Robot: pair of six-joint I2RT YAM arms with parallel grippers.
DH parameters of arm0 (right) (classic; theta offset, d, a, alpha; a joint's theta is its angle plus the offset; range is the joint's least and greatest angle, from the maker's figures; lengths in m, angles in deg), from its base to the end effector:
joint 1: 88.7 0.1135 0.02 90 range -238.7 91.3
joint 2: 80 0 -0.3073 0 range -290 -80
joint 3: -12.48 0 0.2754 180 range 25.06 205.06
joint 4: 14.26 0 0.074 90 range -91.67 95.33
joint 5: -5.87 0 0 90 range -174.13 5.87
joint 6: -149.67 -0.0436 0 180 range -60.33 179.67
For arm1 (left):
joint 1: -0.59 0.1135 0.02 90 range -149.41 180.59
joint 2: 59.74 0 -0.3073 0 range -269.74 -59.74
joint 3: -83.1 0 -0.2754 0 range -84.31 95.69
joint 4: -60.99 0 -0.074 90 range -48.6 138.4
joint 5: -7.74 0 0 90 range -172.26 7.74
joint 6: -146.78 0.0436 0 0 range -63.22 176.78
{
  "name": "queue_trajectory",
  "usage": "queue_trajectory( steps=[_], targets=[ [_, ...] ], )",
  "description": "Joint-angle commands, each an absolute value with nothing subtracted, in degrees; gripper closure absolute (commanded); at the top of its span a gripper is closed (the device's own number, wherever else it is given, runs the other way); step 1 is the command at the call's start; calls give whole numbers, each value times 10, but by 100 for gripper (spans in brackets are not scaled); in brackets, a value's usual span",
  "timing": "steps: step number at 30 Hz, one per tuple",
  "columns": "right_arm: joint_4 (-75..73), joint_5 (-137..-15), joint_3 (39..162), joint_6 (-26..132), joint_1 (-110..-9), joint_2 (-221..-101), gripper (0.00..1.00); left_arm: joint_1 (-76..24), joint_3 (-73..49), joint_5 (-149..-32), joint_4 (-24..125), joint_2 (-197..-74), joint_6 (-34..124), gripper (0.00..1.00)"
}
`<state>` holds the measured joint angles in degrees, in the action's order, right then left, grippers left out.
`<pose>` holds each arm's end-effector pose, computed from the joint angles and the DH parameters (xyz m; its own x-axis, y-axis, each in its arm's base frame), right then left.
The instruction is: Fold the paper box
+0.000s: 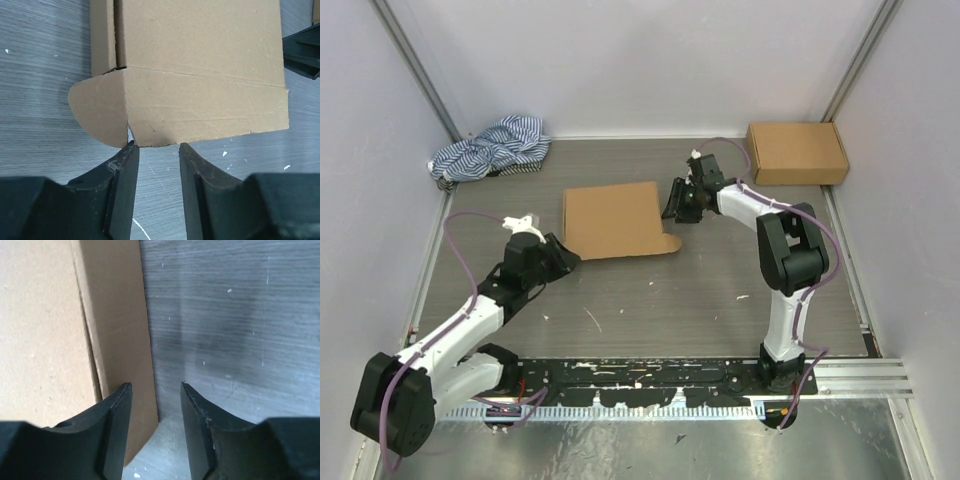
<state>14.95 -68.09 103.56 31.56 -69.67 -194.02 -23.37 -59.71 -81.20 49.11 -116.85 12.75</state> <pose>0.4402 0.1646 0.1953 -0.8816 0.1749 -0.4384 -0.0661 0.8739 0.4815 0.1941 -0.0854 0.2157 -0.6184 -0.4856 -0.6178 -0.0531 0.8102 -0.5837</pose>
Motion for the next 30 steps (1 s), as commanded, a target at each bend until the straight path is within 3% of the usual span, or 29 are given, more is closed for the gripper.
queue_trajectory(
  steps=[1,8,13,21,30],
  targets=[
    [181,-745,1036,335,-688,-1854,48,-237,-554,-803,419,-1129,165,53],
    [199,-798,976,352,-689,-1755,39,-237,-494,-729,273,-1060,227,37],
    [172,-719,916,372,-682,-1696,30,-236,-476,-681,275,-1085,272,22],
    [159,-724,894,421,-616,-1702,26,-235,-450,-748,328,-1255,311,25],
    [108,-758,856,437,-600,-1723,25,-235,-517,-718,459,-1246,317,23]
  ],
)
